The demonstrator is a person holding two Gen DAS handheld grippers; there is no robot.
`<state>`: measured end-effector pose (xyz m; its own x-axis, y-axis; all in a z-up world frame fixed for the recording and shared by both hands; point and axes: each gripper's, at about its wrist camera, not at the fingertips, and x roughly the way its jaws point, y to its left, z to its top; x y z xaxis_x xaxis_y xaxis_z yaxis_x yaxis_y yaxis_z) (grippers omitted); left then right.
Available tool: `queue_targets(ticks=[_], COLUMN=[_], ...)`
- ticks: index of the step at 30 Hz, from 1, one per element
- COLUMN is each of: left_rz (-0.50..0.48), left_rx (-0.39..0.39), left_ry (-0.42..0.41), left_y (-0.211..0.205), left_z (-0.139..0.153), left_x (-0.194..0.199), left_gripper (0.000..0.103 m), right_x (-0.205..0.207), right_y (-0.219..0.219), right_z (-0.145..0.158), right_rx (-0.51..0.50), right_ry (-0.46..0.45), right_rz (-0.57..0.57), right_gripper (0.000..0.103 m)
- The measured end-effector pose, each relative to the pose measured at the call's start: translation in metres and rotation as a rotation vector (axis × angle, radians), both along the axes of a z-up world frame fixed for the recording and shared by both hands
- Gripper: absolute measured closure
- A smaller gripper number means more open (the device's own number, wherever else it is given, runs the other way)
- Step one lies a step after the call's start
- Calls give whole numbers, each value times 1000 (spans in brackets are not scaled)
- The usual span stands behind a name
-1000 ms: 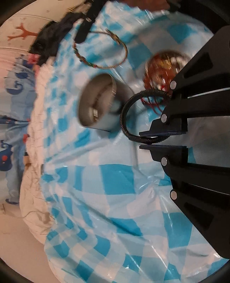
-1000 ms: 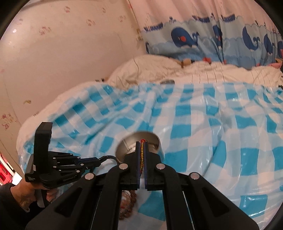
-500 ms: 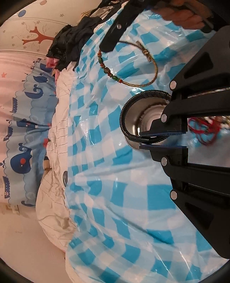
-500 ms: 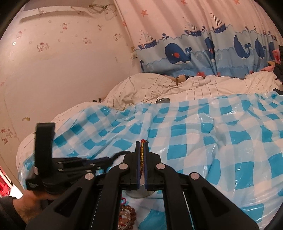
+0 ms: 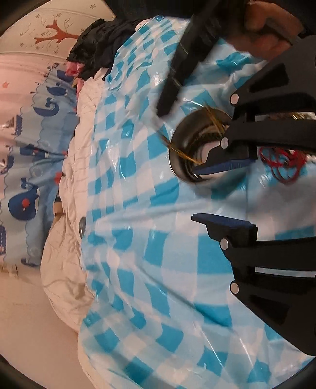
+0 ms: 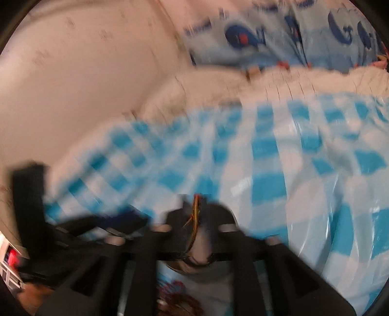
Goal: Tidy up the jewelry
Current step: 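Drop the black bracelet into the tin with the left tool while the right tool drops the beaded bracelet in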
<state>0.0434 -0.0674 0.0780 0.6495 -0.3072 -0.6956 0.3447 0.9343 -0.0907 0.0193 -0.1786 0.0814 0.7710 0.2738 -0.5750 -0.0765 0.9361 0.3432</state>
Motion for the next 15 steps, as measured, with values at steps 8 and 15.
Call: queue_targets(ticks=[8, 15], left_rz=[-15, -42], left_rx=[-15, 0], left_ry=[33, 68], left_y=[20, 20], left_z=[-7, -22], left_x=[-17, -32], left_gripper=[55, 48], right_x=[-39, -54], right_y=[-16, -23], right_z=[4, -34], right_rx=[-60, -108], right_ry=[40, 204], right_rz=[-95, -135], right_gripper=[44, 34])
